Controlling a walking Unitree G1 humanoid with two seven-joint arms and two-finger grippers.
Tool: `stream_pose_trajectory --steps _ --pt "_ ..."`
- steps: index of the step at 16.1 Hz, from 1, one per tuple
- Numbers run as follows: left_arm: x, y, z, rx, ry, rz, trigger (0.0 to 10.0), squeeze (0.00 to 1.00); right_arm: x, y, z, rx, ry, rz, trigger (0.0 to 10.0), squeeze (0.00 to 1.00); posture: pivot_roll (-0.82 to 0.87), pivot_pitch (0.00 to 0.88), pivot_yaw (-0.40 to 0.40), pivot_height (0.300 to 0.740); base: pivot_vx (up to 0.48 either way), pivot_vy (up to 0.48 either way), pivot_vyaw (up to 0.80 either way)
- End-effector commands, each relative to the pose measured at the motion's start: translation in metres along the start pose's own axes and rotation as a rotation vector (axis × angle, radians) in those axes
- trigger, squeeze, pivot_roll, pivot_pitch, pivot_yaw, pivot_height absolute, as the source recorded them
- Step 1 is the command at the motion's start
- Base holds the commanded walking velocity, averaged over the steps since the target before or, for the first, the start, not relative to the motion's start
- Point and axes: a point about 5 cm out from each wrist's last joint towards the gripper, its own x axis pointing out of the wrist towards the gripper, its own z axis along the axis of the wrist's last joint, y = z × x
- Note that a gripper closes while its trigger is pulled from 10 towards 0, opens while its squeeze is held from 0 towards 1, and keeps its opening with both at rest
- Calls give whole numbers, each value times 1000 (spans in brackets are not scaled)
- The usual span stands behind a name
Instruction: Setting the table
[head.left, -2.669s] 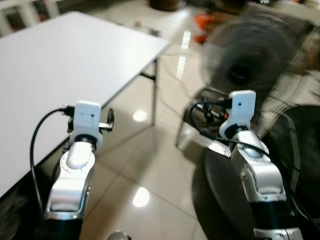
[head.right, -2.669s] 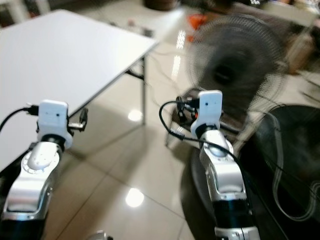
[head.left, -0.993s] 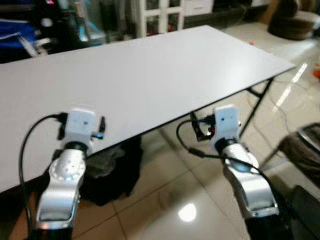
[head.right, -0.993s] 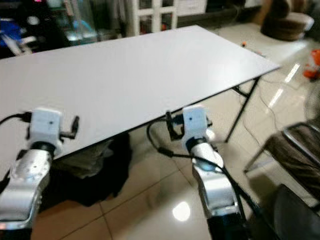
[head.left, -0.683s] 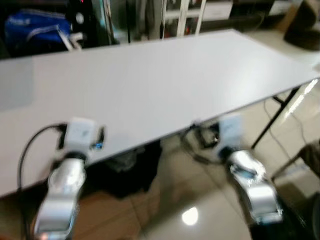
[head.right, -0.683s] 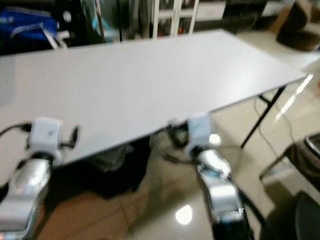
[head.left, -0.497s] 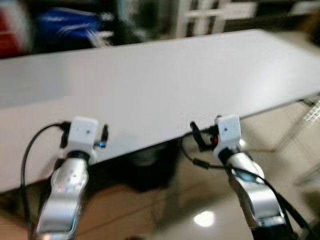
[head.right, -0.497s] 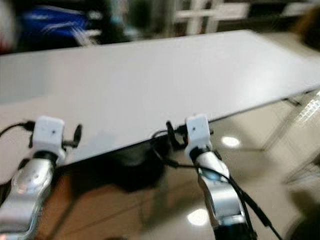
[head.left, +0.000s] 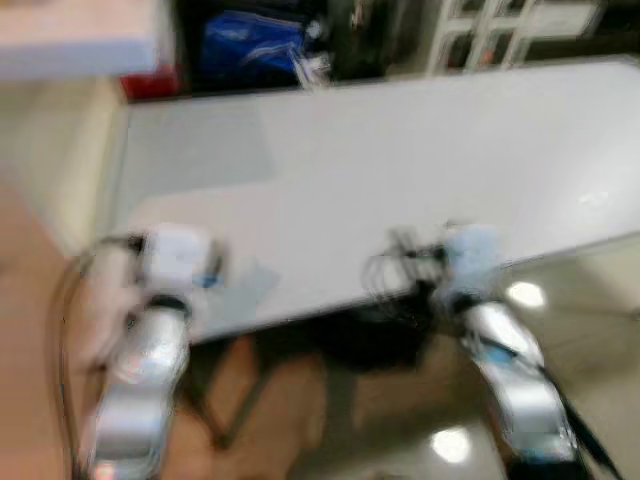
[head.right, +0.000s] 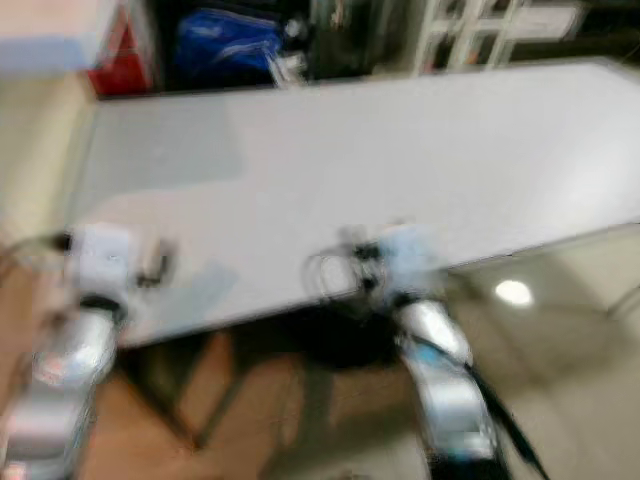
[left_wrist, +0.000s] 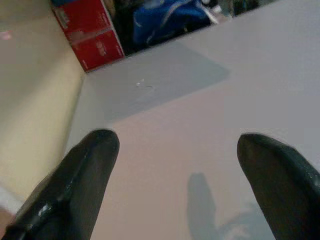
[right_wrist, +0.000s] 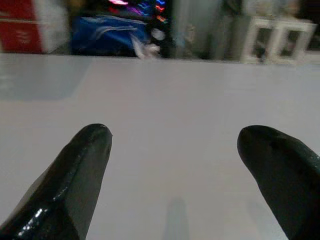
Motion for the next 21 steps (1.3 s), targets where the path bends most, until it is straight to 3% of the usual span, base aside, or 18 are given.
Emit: stream_pose_trajectory --steps 1,6,8,10,13,15,18,21 --pt "-2 10 2 -4 -3 40 10000 0 1 1 9 42 -45 2 10000 0 24 48 -12 740 0 480 0" --pt "-23 19 -5 -78 0 83 10000 0 -13 12 6 55 -39 165 10000 0 30 56 -14 740 0 480 0" --pt "-39 14 -9 -77 0 57 10000 0 -25 23 -3 3 5 309 10000 0 40 61 -25 740 0 480 800" --pt "-41 12 -8 -71 -9 41 10000 0 -30 23 -6 -18 15 349 10000 0 40 63 -25 740 0 480 800" --pt "-41 13 -5 -54 -31 37 10000 0 -32 19 -5 -6 12 336 10000 0 36 65 -20 740 0 480 800" --pt "-42 13 -1 -49 -51 35 10000 0 -33 13 1 58 -29 288 10000 0 36 66 -18 740 0 480 0" --pt "-40 10 5 -38 -80 8 10000 0 -33 15 11 79 -93 308 10000 0 41 59 -24 740 0 480 0" --pt "-38 11 11 0 -115 13 10000 0 -33 13 10 78 -90 294 10000 0 44 49 -30 740 0 480 0"
